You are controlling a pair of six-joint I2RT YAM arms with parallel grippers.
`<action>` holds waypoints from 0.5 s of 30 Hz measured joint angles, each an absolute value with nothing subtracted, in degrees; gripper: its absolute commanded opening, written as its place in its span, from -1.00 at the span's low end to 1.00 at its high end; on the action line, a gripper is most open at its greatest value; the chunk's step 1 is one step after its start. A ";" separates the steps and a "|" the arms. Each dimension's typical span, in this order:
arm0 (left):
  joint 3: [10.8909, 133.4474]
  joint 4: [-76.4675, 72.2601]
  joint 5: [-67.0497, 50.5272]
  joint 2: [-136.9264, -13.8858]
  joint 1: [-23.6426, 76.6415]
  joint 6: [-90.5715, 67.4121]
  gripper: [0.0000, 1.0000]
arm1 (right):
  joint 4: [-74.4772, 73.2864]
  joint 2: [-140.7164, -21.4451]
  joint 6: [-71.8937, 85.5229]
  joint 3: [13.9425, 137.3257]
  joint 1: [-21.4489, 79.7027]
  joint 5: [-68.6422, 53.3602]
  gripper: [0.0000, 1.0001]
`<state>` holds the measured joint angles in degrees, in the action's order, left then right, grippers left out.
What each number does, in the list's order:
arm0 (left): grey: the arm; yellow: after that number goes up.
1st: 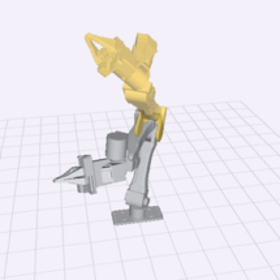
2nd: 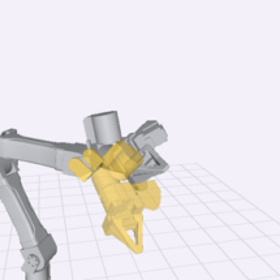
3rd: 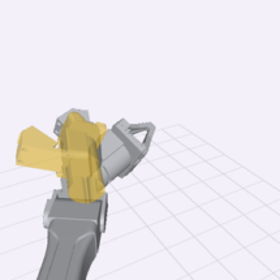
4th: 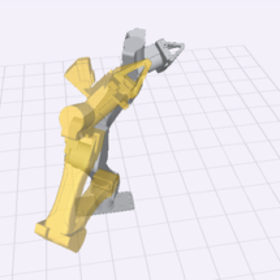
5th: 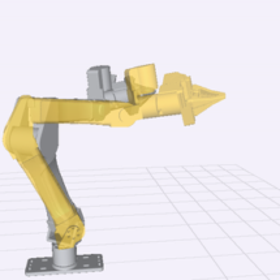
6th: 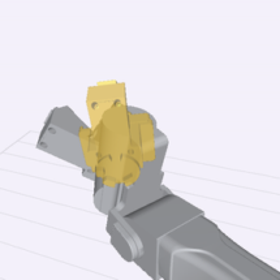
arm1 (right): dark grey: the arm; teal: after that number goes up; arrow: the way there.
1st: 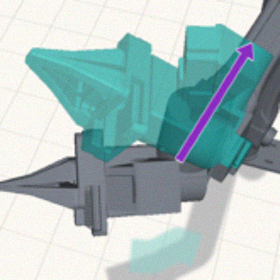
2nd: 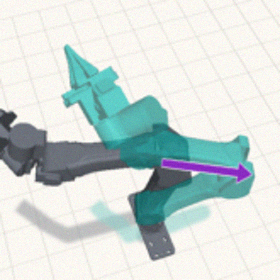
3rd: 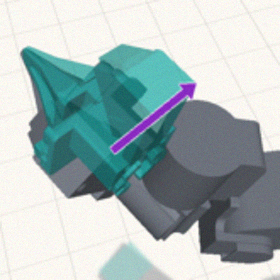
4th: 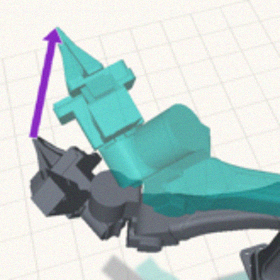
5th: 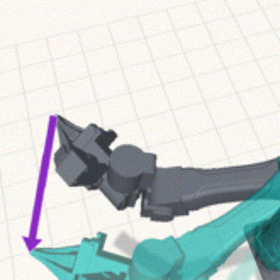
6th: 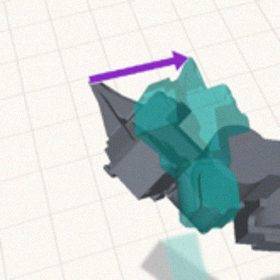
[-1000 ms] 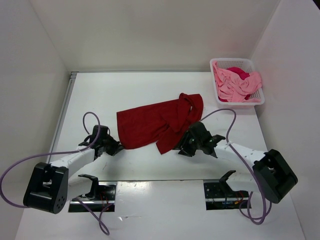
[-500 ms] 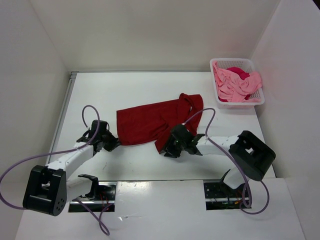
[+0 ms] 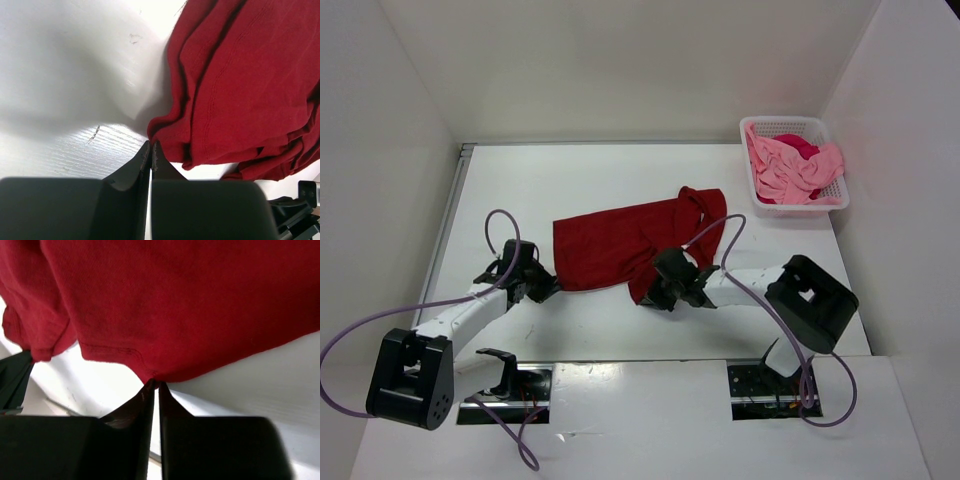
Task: Fold and stack the t-shirts
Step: Flatten out the tshirt
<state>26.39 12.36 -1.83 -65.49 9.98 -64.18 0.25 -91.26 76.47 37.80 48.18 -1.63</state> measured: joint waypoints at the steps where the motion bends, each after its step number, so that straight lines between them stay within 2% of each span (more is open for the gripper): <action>1: 26.39 12.34 -1.85 -65.49 9.98 -64.07 -1.00 | -0.19 -91.35 76.38 38.11 48.21 -1.21 -1.00; 10: 29.50 13.93 -2.39 -65.49 10.00 -60.86 -1.00 | -9.80 -89.45 71.81 42.68 48.23 5.06 -1.00; 15: 39.20 18.31 -3.97 -65.45 10.44 -55.86 -1.00 | -22.72 -74.78 67.11 47.70 47.46 8.86 -1.00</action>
<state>39.20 18.31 -3.97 -65.45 10.44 -55.86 -22.72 -74.78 67.11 47.70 47.46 8.86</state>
